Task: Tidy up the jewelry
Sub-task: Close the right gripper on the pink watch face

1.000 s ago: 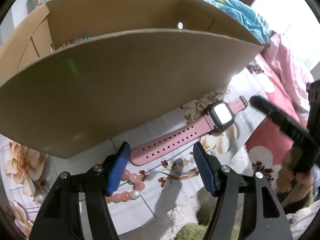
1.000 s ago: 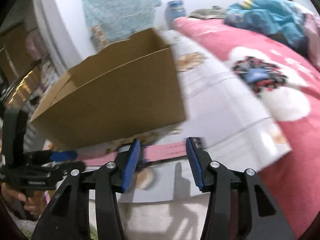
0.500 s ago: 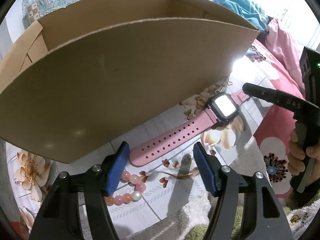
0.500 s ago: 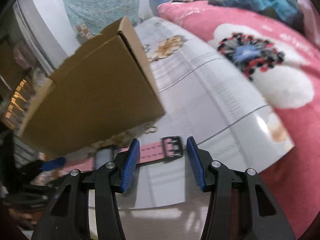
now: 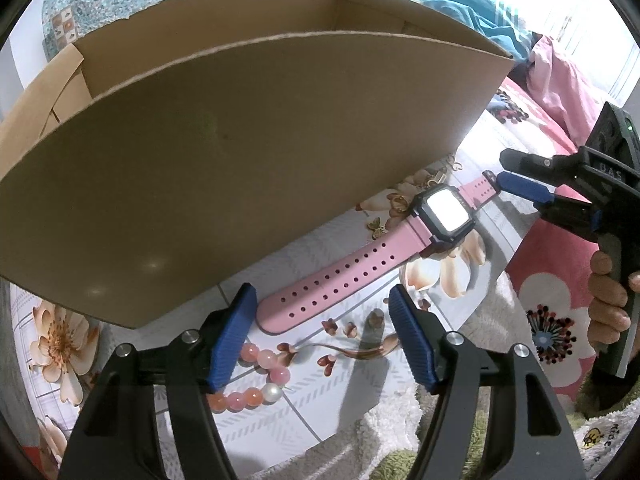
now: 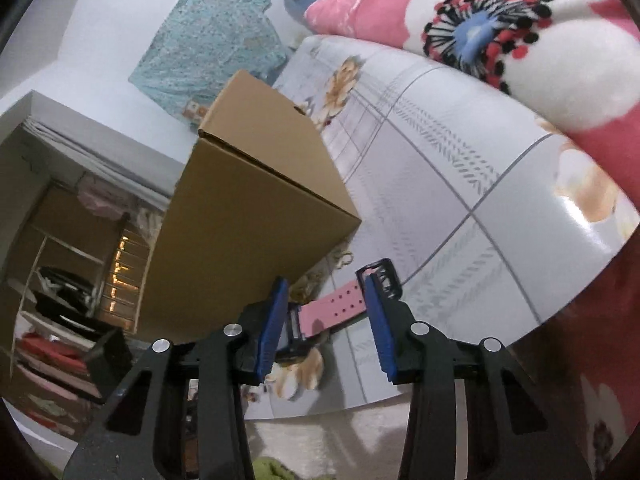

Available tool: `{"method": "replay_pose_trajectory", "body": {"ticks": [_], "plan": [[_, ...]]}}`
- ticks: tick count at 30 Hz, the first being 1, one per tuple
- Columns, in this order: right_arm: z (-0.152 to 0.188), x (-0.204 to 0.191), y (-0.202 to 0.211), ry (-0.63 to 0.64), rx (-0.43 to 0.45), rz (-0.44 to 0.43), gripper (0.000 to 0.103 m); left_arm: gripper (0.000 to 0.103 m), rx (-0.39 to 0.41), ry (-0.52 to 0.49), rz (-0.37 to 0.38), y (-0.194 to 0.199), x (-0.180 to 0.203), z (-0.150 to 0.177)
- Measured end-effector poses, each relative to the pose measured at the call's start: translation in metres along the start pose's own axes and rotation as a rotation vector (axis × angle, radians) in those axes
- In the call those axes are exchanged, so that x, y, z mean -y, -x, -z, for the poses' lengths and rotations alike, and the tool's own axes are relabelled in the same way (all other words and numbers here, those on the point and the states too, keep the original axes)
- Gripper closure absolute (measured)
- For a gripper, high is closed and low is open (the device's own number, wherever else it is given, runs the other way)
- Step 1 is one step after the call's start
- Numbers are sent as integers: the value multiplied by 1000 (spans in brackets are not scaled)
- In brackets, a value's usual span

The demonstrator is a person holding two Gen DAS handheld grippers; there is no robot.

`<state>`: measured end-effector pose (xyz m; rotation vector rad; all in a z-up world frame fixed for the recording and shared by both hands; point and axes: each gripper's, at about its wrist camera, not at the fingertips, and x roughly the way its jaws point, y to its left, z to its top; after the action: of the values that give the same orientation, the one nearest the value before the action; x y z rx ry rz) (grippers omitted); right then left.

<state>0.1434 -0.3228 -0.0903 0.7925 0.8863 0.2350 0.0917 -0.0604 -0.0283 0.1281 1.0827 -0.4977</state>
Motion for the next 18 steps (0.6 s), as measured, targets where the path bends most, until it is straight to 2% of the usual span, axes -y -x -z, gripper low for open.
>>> {"method": "replay_pose_trajectory", "body": {"ticks": [4,9,14,18], "plan": [[2,-9,10,52,11,46,64,37,1,-10,3,1,0,1],[8,-27,6,139,-7,59,64,37,-10,30,42,4,-9,1],[25,-56,-11,293,-45,106,64,37,-25,85,83,8,-16,3],[35,-67,-28,367,-75,171,66,37,-23,120,110,8,-20,2]]}}
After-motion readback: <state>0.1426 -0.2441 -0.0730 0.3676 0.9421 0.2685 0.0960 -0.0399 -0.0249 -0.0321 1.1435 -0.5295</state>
